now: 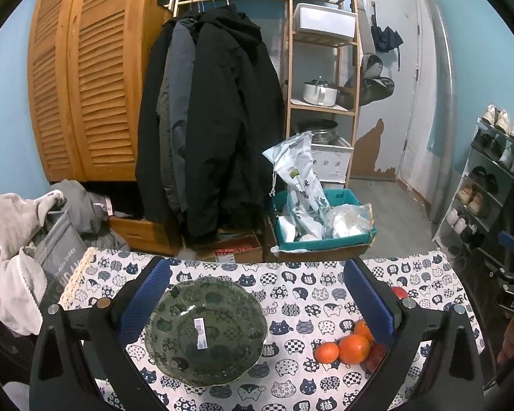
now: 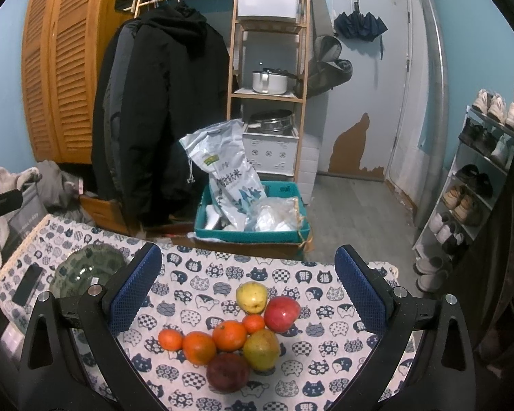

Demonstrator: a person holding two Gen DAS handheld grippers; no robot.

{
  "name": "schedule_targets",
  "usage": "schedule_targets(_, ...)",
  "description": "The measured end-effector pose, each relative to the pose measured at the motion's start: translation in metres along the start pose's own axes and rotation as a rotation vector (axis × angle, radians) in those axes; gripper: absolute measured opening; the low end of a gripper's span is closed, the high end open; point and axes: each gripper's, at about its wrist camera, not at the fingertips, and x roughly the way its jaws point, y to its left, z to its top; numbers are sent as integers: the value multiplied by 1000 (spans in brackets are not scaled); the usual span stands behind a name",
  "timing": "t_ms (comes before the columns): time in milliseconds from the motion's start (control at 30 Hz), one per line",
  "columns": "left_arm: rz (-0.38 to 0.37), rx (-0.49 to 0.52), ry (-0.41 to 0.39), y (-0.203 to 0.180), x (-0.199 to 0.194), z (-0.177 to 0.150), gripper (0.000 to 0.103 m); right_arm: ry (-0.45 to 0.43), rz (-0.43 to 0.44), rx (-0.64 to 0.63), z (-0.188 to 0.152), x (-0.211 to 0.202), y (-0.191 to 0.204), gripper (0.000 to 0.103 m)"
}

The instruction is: Organize fruits

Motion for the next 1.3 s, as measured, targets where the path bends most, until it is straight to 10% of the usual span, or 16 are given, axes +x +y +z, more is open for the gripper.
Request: schedule_targets(1300, 1, -10, 5, 7, 2, -4, 102, 4, -3, -3, -3, -1, 3, 100)
